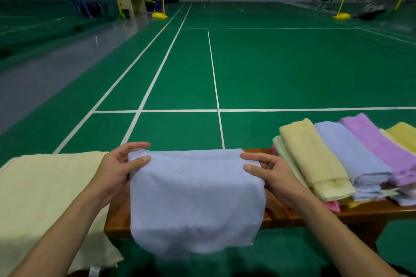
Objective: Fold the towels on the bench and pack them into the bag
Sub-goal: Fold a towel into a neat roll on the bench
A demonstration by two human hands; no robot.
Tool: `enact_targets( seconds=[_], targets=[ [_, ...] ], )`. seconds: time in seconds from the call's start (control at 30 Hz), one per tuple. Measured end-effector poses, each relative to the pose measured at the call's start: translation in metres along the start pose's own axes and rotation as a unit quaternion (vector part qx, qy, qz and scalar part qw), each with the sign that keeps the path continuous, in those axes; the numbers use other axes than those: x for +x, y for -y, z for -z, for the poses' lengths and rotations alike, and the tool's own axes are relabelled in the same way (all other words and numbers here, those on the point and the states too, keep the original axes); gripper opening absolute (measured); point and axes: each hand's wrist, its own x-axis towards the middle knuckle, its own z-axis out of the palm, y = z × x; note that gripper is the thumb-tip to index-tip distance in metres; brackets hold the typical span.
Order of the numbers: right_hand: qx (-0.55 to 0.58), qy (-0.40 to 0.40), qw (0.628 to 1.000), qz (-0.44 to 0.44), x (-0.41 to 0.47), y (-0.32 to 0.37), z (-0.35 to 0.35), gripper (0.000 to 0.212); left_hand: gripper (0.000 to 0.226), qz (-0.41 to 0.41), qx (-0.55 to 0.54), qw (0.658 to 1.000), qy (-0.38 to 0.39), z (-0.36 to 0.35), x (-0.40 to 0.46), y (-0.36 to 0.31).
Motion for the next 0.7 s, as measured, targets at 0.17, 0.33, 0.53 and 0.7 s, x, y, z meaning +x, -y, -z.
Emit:
enact_targets(
  seconds=[0.17,0.33,0.53,0.7],
  targets=[
    [-0.026,-0.011,0.998,0.059,-0.008,0.031,-0.002,0.034,0.035,-0.051,0.027,0.998,-0.001,0.004,0.003,-0.024],
    [-0.084,-0.063,0.984,0.147,-0.006,0.055,-0.003,0.037,0.034,-0.14,0.086,0.986,-0.021,0.003,0.006,-0.051],
    [-0.221,-0.146,0.924,0.277,0.002,0.092,-0.008,0.05,0.032,-0.241,0.205,0.943,-0.099,0.0,0.008,-0.083],
    [-0.315,-0.236,0.842,0.368,-0.002,0.112,-0.02,0.053,0.035,-0.32,0.273,0.886,-0.195,-0.008,0.004,-0.108]
  ],
)
